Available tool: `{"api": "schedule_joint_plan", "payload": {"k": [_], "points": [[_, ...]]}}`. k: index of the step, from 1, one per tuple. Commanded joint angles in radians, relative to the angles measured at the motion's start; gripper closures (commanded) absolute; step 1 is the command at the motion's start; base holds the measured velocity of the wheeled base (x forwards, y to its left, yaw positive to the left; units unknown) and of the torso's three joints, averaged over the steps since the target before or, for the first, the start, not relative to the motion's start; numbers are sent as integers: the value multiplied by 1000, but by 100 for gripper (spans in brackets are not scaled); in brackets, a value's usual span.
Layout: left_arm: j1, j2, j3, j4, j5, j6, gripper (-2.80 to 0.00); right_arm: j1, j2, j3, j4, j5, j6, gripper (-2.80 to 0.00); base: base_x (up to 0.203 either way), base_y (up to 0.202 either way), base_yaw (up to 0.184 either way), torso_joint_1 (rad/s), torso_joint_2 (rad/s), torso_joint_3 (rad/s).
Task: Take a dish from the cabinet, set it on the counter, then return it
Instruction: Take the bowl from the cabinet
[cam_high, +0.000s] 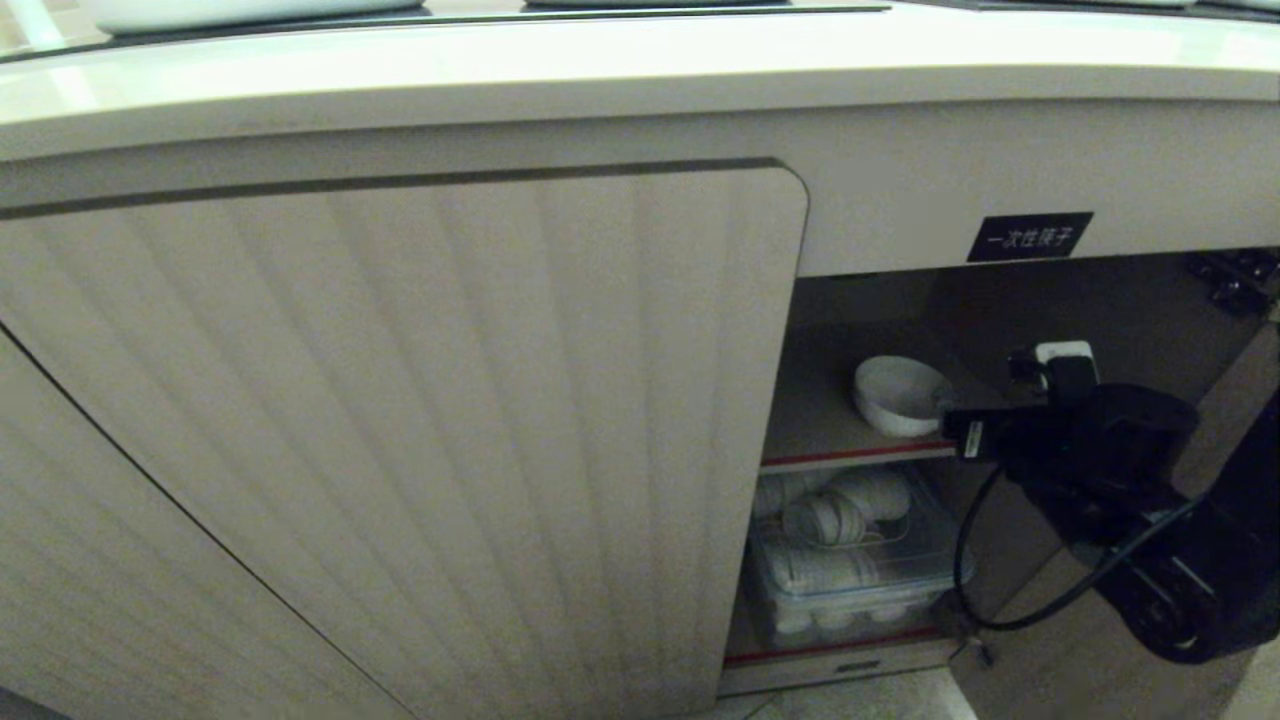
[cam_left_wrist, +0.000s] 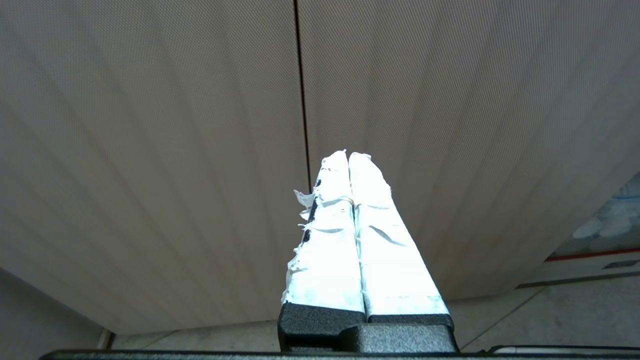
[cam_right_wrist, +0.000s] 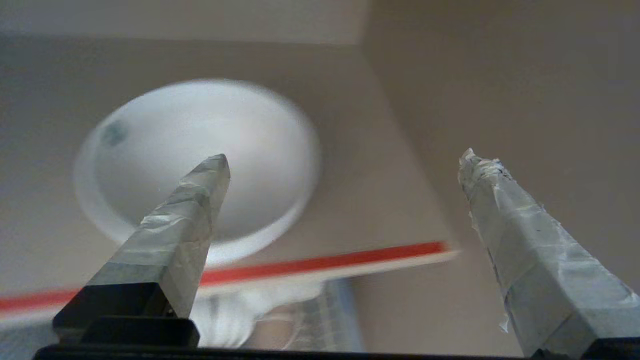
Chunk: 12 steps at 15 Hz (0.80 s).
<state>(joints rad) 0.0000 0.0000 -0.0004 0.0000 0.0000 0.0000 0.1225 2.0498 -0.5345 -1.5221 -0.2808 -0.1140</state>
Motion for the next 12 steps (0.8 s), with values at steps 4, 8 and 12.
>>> {"api": "schedule_joint_plan", "payload": {"k": [4, 8, 12], "points": [[0, 0, 0, 0, 0, 0, 0, -39, 15, -62, -43, 0, -3, -280, 0, 0, 0, 0, 0, 0], [0, 0, 0, 0, 0, 0, 0, -38, 21, -70, -44, 5, -1, -280, 0, 0, 0, 0, 0, 0], [0, 0, 0, 0, 0, 0, 0, -37, 31, -71, -44, 17, 6, -280, 0, 0, 0, 0, 0, 0]]}}
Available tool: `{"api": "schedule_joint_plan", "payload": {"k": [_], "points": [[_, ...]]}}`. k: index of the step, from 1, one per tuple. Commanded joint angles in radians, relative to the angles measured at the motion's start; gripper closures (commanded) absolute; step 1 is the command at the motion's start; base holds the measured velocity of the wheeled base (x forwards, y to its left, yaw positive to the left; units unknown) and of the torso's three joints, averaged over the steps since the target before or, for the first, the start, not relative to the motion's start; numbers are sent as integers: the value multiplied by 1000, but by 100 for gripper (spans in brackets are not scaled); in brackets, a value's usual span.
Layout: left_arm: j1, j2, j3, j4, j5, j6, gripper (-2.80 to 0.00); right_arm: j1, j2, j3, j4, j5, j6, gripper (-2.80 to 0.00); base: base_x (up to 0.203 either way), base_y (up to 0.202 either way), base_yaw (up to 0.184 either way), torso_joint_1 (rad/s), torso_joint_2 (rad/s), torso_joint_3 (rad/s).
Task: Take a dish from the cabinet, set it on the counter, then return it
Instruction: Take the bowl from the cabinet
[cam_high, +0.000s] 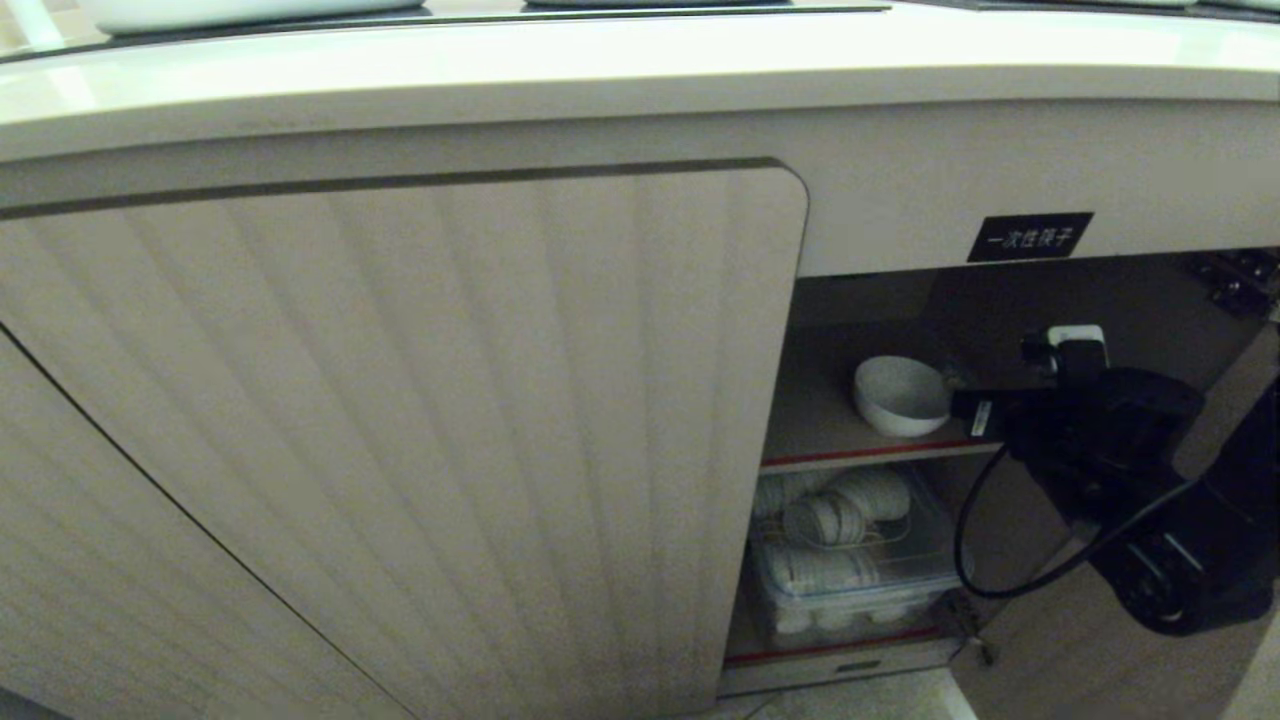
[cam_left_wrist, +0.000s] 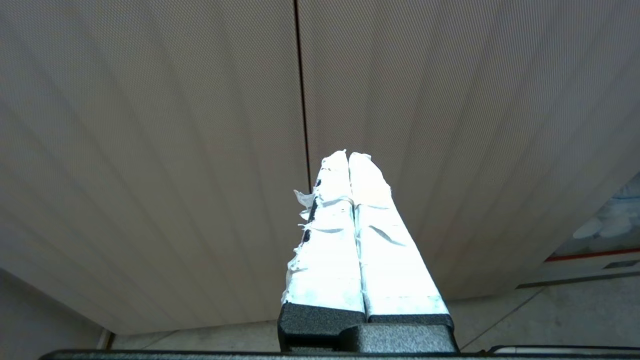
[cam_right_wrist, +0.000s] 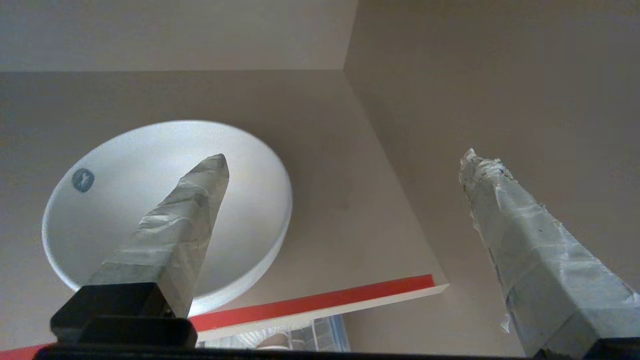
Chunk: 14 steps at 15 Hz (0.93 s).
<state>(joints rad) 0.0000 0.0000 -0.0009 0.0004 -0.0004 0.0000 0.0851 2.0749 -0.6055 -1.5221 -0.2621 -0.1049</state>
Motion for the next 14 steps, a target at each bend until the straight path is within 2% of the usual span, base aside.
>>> {"api": "schedule_joint_plan", "payload": {"k": [1, 4, 7, 14], "points": [[0, 0, 1, 0, 0, 0, 0, 1, 8, -2, -44, 3, 5, -280, 0, 0, 0, 0, 0, 0], [0, 0, 1, 0, 0, 0, 0, 2, 28, -28, -44, 61, 16, -280, 0, 0, 0, 0, 0, 0], [0, 0, 1, 0, 0, 0, 0, 2, 48, -91, -25, 66, 16, -280, 0, 0, 0, 0, 0, 0], [0, 0, 1, 0, 0, 0, 0, 1, 82, -114, -3, 95, 20, -280, 0, 0, 0, 0, 0, 0]]}}
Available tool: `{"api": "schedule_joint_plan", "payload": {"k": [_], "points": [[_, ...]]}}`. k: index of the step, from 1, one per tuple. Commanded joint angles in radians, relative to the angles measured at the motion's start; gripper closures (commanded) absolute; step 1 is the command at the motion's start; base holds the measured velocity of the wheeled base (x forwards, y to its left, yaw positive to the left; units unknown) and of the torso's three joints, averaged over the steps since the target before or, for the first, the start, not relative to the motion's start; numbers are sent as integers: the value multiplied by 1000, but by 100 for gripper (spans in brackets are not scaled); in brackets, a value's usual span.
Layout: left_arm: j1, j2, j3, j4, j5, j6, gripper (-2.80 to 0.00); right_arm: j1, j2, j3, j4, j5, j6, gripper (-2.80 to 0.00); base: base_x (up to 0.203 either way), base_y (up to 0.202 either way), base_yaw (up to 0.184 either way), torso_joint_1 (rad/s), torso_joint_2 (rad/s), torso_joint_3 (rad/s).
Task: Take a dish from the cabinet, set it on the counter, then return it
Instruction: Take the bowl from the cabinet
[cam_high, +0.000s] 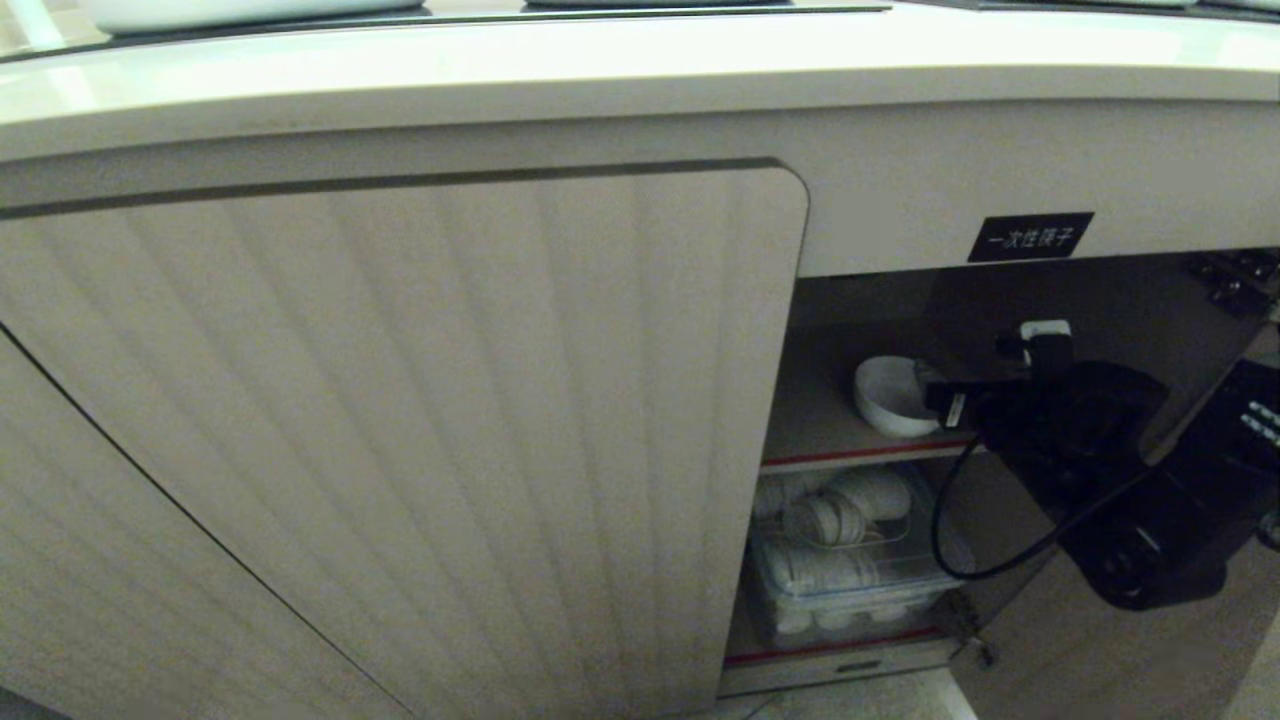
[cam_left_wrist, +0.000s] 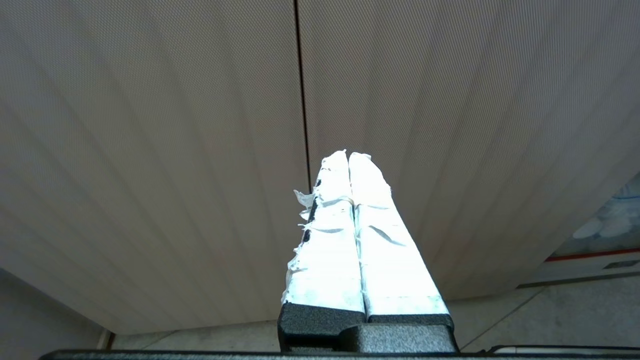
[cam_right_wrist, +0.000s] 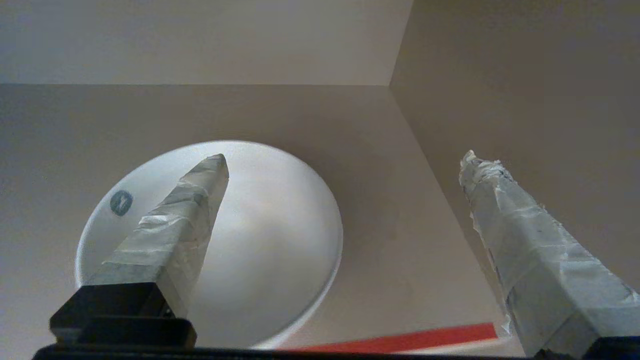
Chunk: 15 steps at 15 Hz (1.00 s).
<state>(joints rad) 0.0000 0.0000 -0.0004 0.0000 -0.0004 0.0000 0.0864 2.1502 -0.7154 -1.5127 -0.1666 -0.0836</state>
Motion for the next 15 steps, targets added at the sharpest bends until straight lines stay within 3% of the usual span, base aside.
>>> {"api": "schedule_joint_plan", "payload": {"k": [1, 7, 15], "points": [[0, 0, 0, 0, 0, 0, 0, 0, 8, -28, 7, -1, -1, -280, 0, 0, 0, 0, 0, 0], [0, 0, 0, 0, 0, 0, 0, 0, 10, -116, 165, -2, 13, -280, 0, 0, 0, 0, 0, 0], [0, 0, -1, 0, 0, 0, 0, 0, 8, -118, 224, -1, 59, -280, 0, 0, 0, 0, 0, 0]]}}
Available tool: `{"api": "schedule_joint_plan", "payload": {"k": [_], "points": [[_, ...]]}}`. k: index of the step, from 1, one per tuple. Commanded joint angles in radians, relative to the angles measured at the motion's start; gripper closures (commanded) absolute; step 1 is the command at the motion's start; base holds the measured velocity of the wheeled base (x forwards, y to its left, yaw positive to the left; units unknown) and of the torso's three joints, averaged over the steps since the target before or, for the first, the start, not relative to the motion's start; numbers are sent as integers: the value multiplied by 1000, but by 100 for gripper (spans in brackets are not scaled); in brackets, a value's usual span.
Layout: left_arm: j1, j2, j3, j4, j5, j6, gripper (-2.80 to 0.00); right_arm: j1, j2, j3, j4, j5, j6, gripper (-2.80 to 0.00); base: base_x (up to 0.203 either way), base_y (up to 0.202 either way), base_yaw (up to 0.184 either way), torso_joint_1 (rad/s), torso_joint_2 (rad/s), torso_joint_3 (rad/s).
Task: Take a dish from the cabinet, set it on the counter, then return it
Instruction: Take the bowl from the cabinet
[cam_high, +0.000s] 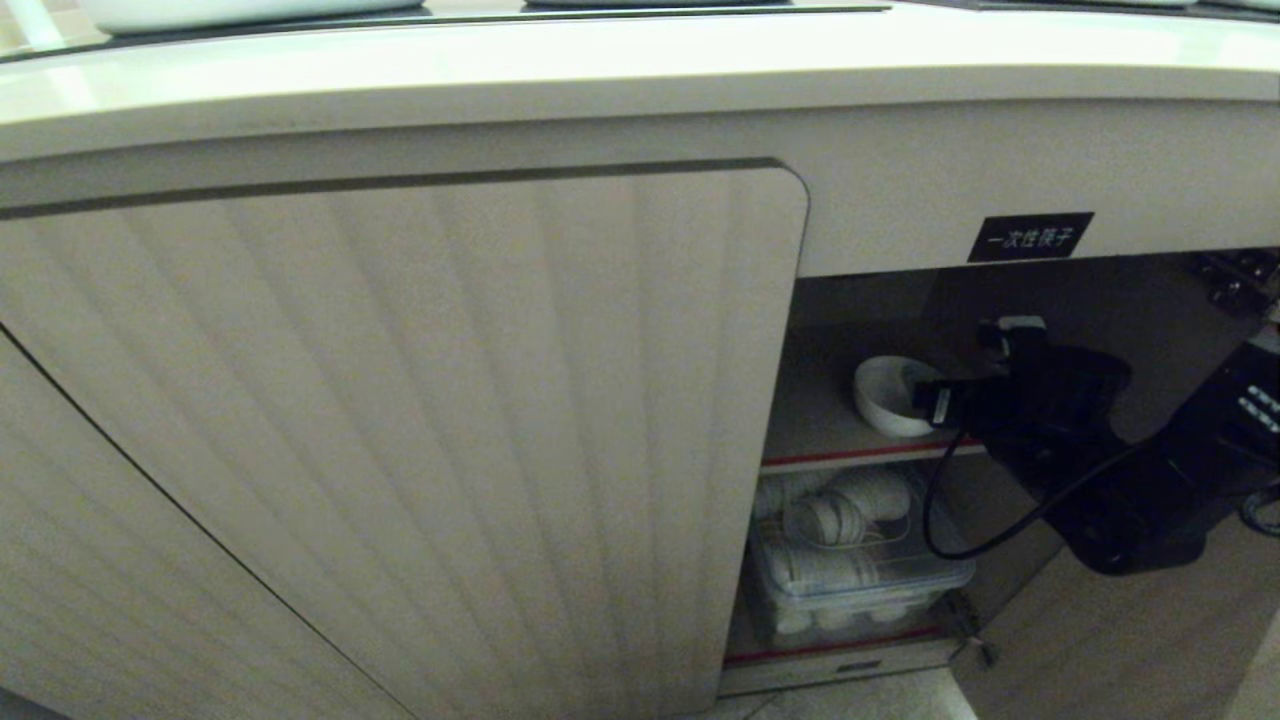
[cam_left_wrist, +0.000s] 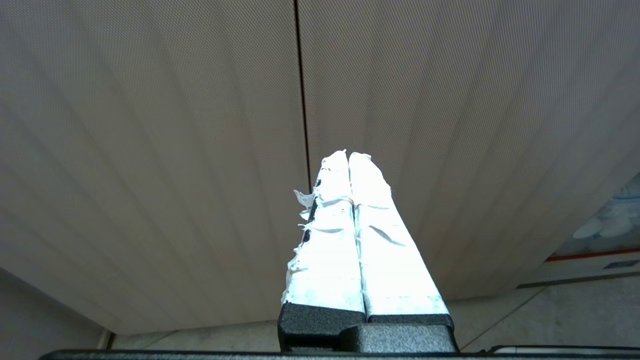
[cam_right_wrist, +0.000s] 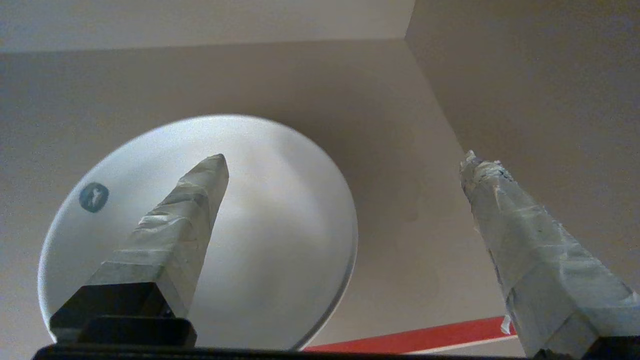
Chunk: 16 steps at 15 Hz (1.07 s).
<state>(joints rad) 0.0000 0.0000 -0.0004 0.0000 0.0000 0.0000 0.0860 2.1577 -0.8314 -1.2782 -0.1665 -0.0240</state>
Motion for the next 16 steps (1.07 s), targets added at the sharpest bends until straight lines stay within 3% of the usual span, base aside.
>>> {"api": "schedule_joint_plan", "payload": {"k": [1, 16], "points": [[0, 0, -1, 0, 0, 0, 0, 0, 1, -9, 4, -1, -1, -280, 0, 0, 0, 0, 0, 0], [0, 0, 0, 0, 0, 0, 0, -2, 6, -125, 261, 2, 9, -280, 0, 0, 0, 0, 0, 0]]}}
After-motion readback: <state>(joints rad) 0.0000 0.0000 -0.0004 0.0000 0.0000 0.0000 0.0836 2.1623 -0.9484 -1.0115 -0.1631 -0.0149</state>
